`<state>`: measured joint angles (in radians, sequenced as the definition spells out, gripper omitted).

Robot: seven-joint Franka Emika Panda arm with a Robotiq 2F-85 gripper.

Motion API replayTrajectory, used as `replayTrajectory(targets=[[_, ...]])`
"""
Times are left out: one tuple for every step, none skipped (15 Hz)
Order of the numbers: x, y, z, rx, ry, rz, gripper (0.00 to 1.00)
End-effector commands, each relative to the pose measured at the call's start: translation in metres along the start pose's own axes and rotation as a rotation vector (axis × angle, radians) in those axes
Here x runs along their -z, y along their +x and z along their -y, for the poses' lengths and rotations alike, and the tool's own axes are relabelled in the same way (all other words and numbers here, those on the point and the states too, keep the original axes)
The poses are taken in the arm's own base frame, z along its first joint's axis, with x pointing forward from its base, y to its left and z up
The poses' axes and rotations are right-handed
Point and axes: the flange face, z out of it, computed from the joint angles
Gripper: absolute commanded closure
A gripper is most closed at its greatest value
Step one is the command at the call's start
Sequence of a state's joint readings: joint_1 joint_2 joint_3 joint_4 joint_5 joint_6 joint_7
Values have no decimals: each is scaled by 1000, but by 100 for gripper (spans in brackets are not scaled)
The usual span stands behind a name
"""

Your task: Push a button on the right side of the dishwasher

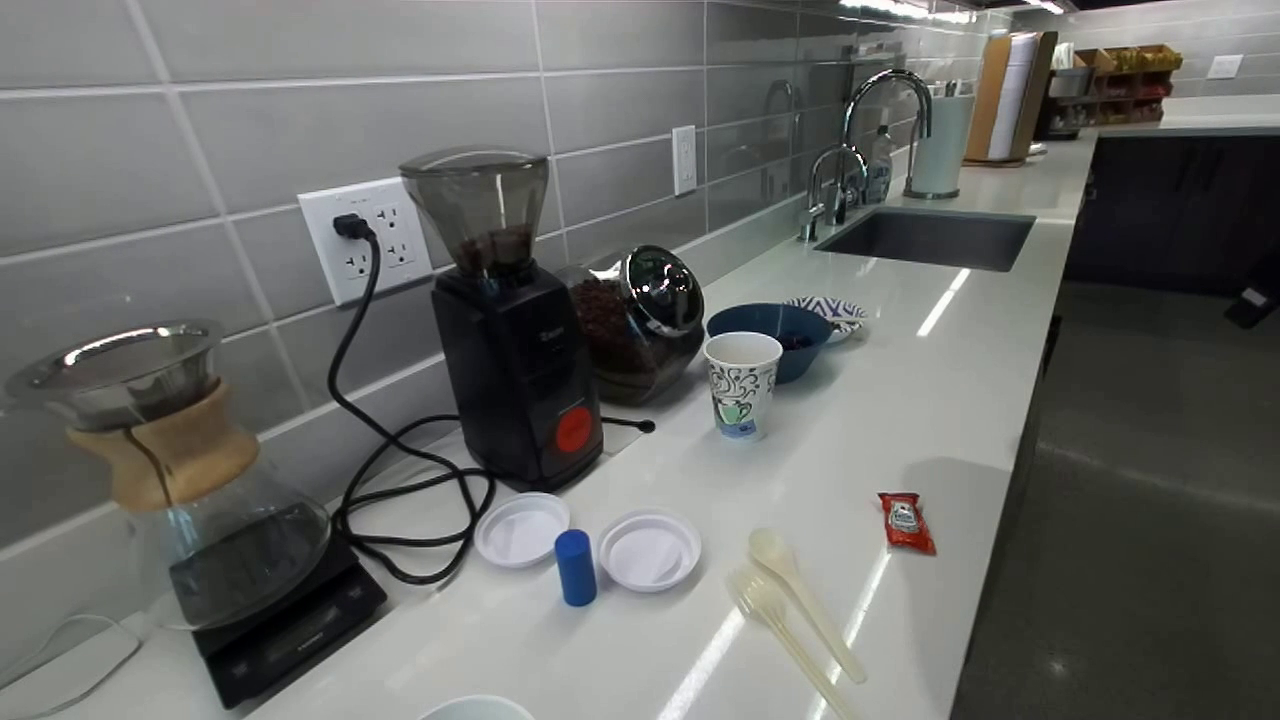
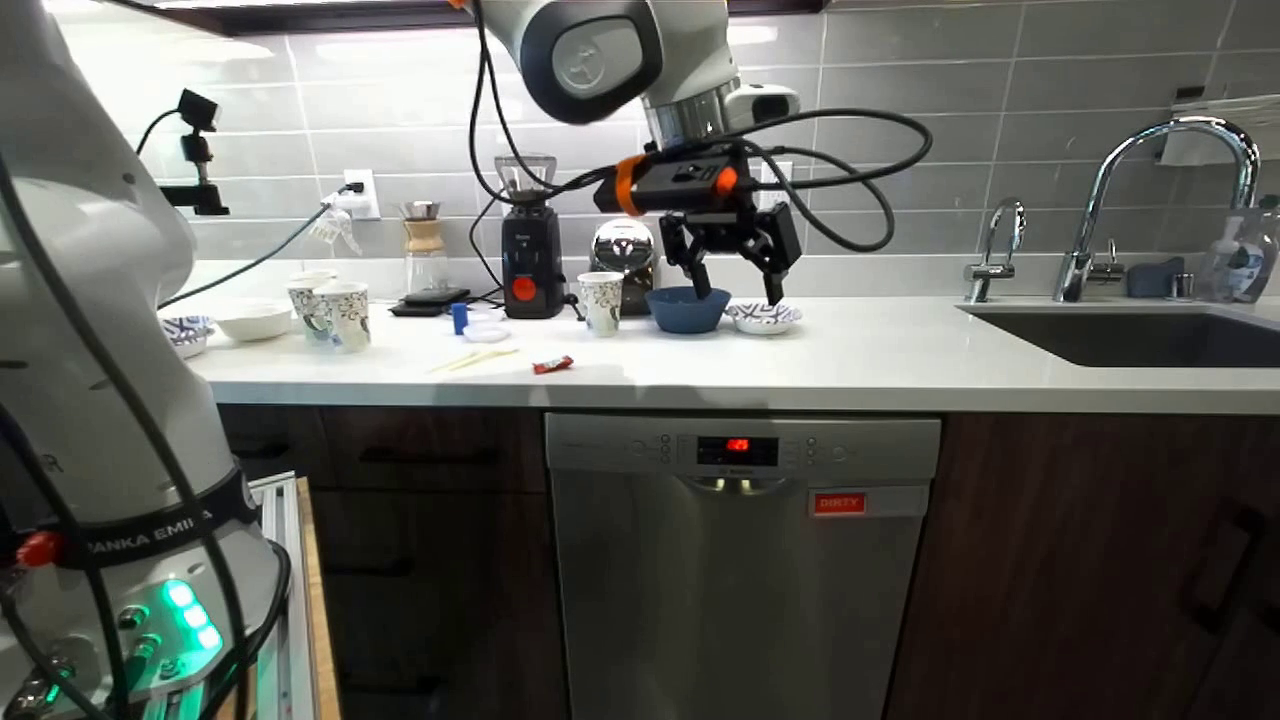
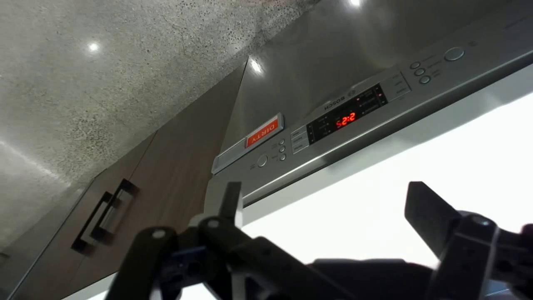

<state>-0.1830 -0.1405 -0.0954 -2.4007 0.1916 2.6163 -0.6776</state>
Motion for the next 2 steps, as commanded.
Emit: replayTrajectory(targets=[[0, -1, 1, 0, -1, 1, 0], [-1, -2, 1, 1, -1, 2, 0]])
